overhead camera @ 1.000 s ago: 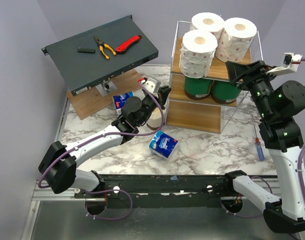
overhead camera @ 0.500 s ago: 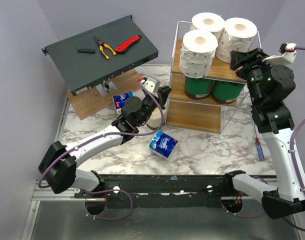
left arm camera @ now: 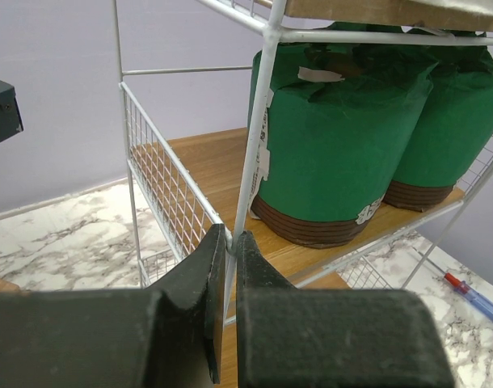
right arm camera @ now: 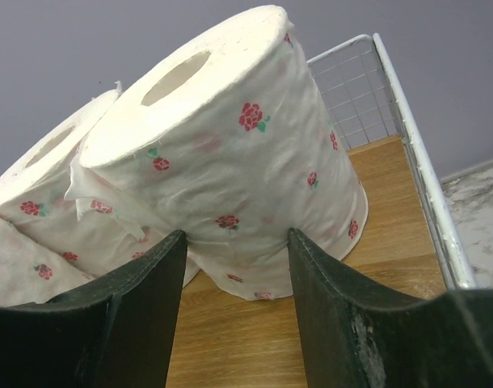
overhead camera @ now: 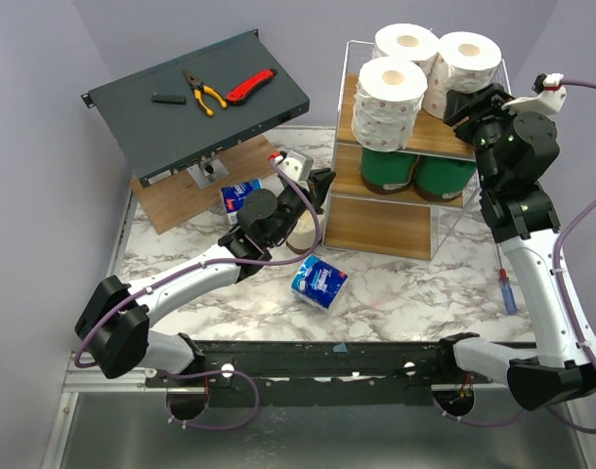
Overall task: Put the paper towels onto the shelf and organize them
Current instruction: Adjust the paper towel on the shelf.
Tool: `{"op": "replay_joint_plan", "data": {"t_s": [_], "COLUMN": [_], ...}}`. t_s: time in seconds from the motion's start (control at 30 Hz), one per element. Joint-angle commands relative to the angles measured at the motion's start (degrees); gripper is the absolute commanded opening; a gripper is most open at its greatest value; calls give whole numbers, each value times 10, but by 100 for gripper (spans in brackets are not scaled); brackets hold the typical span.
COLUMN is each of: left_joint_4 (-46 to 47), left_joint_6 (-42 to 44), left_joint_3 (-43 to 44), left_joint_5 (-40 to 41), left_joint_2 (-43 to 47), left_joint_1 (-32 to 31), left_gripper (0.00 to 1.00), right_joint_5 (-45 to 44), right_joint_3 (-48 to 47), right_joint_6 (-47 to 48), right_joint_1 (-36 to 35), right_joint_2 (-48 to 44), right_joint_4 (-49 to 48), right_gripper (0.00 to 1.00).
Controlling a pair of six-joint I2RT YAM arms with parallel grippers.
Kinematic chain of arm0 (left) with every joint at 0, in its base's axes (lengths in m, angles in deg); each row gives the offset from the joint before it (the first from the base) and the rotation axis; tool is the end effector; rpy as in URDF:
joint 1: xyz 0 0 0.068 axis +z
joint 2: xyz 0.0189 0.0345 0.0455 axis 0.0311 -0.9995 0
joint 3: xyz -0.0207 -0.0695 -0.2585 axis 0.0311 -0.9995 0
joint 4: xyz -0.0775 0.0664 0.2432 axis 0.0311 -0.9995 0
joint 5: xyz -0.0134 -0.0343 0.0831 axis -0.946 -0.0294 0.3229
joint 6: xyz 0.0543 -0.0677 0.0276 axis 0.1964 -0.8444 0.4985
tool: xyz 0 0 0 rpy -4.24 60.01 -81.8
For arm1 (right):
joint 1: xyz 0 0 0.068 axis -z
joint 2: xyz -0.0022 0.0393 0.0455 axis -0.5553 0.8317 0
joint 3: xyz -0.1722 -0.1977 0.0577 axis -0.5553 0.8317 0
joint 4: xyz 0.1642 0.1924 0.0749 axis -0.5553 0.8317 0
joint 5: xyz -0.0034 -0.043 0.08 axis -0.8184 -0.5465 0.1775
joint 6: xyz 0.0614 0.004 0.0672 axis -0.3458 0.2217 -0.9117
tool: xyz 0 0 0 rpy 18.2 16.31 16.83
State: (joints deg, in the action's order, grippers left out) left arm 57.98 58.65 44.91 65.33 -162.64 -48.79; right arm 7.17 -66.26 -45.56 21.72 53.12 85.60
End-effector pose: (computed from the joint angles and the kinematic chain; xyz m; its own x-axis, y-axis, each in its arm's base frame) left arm 0.2575 -0.2615 0.3513 -0.0009 -0.2998 -0.9540 0.6571 0.7190 -0.2266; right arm 0.2840 0.0389 0.4982 0.1330 0.4926 -0.8601 -0.0152 0.8687 0.4951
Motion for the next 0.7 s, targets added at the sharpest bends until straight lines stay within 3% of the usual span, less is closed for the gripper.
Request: {"op": "replay_joint_plan", "data": {"t_s": [0.0, 0.37, 0.53, 0.67], "left_joint_4": [-3, -7, -11, -20], "left_joint_6": [-12, -7, -15, -16], "left_joint_3": [-2, 3, 5, 8], "left_joint_5": [-9, -7, -4, 3], "left_joint_2": [1, 7, 10, 16], "left_joint_1": [-5, -5, -5, -5], "left_gripper": [0, 0, 0, 17], "right_joint_5": [31, 9, 46, 88], "right_joint_3": [-23, -17, -29, -32], "right_joint_6": [-5, 10, 4, 0], "right_joint_1": [-2, -2, -2, -1], "right_joint_2": [23, -38, -65, -82], "right_joint_4": [-16, 6, 37, 53], "right_gripper": [57, 61, 77, 86]}}
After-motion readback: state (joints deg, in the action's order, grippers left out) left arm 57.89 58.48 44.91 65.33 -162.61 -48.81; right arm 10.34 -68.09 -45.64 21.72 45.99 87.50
